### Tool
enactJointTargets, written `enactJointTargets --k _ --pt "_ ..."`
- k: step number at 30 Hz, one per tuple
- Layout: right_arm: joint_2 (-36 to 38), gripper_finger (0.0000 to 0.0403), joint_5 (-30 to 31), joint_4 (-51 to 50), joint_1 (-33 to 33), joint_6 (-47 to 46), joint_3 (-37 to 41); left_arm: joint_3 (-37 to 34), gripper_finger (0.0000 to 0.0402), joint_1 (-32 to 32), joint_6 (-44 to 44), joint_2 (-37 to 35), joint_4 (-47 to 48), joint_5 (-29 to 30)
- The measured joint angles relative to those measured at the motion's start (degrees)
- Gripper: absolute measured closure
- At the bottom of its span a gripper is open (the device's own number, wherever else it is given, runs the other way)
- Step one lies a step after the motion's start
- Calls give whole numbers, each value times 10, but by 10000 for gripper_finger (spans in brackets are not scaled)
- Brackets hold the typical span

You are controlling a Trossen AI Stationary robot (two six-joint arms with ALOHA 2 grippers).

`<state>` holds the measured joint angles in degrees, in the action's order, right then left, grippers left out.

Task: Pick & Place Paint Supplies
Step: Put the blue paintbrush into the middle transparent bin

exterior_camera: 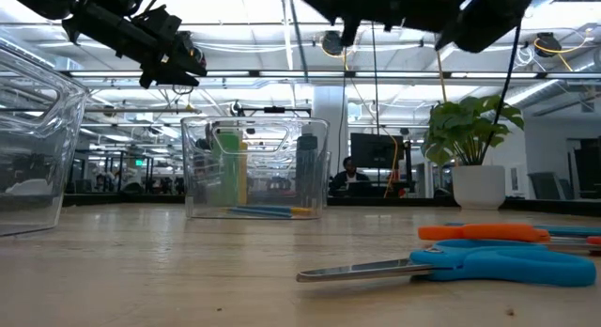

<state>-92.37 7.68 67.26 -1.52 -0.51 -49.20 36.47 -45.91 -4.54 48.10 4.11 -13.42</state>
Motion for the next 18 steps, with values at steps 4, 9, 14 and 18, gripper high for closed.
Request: enactJointTargets --k 4,9,14,18 --pt "-37 403 -1 4 14 -3 -22 0 188 0 0 0 0 0" --pt "-91 403 -2 1 35 -3 -49 0 188 0 0 0 0 0" --pt "-144 403 -3 2 48 -3 -67 0 188 0 0 0 0 0" --pt "-182 403 -4 -2 54 -3 -78 0 188 0 0 0 0 0"
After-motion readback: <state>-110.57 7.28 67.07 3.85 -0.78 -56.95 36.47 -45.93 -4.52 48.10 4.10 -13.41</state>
